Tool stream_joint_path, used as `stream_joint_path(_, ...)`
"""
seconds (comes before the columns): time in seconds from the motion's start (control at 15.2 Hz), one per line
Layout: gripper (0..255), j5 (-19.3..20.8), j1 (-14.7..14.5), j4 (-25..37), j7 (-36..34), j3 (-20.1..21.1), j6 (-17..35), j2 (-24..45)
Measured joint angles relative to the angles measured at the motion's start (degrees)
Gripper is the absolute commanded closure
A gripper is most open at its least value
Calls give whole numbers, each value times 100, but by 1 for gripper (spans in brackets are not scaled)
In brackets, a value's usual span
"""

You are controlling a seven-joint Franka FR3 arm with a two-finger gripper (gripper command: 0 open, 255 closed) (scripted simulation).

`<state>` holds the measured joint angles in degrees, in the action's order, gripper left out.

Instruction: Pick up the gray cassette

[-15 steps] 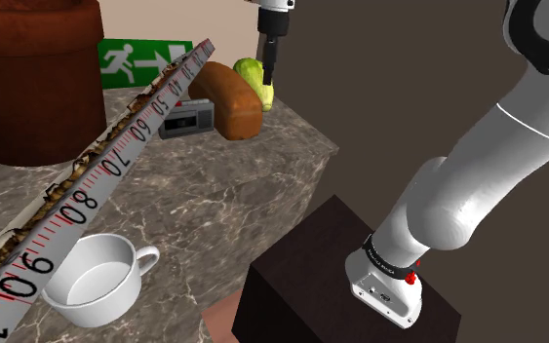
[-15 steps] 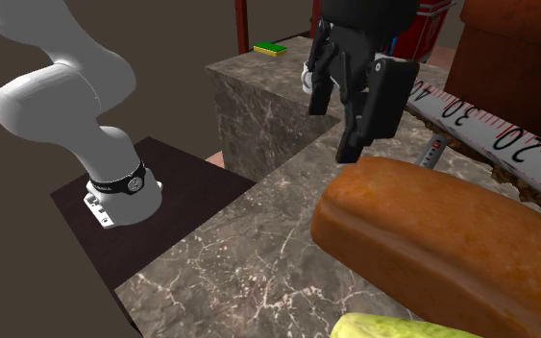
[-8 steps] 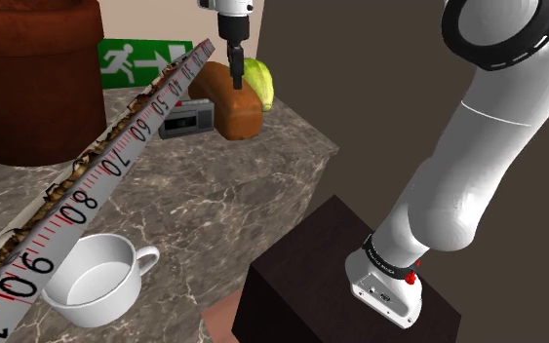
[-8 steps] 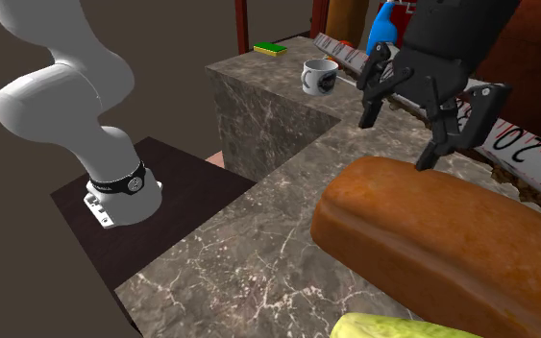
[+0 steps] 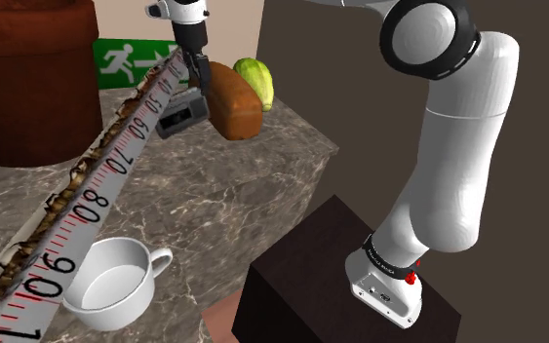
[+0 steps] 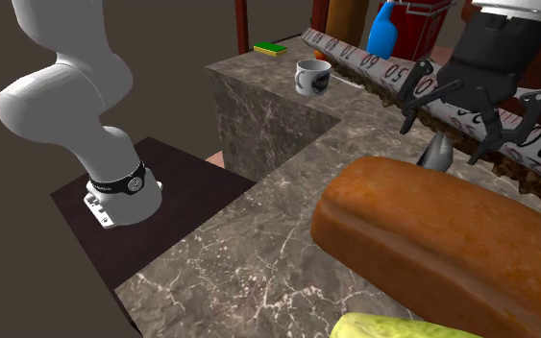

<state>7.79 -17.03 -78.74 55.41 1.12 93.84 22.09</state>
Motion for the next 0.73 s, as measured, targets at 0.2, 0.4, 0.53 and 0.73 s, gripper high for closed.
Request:
stream_joint_path(0.2,0,175,-103,315,220,91,-113,259)
stream_joint_path(0.4,0,221,-84,125,228,138,89,170)
stream_joint_path(0.53,0,199,-63,109,218,148,112,184)
stream_joint_path(0.73,255,190,-44,-71,186,167,263,98)
